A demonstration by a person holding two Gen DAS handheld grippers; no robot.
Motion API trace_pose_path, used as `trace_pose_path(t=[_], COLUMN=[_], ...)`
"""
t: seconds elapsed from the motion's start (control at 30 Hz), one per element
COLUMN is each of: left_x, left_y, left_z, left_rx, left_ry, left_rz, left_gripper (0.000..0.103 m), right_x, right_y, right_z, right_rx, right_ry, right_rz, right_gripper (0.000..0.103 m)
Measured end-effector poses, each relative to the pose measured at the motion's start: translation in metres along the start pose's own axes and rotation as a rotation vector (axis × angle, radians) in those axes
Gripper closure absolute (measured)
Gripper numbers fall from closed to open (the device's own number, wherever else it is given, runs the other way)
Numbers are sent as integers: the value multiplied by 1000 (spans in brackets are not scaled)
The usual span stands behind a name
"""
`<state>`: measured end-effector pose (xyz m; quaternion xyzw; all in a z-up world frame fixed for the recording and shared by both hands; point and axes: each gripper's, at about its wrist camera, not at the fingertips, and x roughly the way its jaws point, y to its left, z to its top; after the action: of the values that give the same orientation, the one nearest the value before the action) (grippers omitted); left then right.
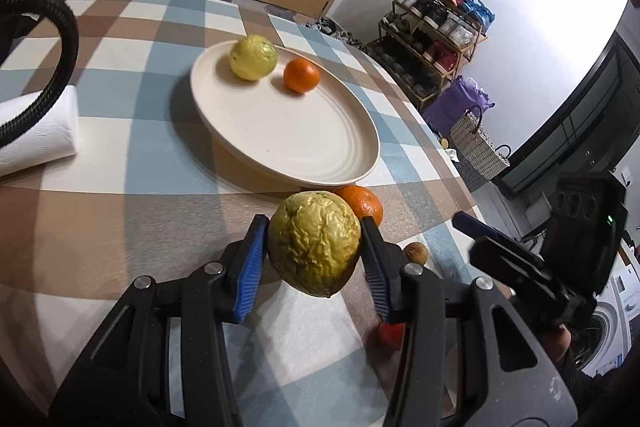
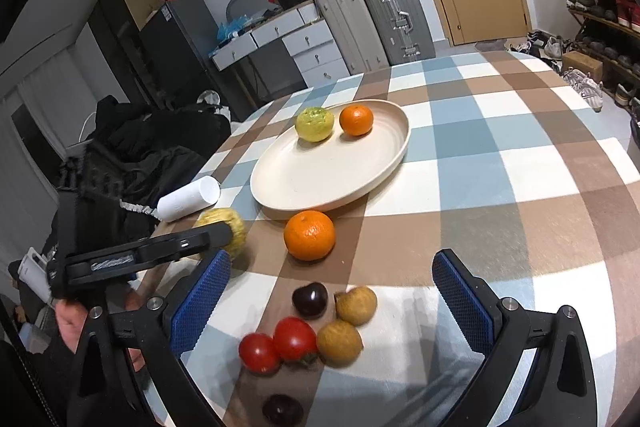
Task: Organize fruits
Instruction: 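Close the left gripper on the bumpy yellow citrus, then close the right gripper on the second orange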
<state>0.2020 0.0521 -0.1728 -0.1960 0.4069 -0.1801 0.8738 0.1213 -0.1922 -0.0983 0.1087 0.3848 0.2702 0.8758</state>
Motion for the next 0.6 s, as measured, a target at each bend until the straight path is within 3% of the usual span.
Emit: trace_pose_path(t=[0.37,0.5,0.6], left_x=[-53,-65,-71], left_y=[17,22,25], left_z=[-12,-15,-17], left_rx=[-27,-34,-38], left_ry=[-71,-85,-89], left_rz=[36,45,52], left_gripper=[60,60,60], right_x=[62,79,85], right_y=[24,32,34], right_z=[19,19,19], right_rx=[-90,-129,-135], right_ry=[141,185,201], right_rz=[30,9,-2], right_gripper=[2,14,15])
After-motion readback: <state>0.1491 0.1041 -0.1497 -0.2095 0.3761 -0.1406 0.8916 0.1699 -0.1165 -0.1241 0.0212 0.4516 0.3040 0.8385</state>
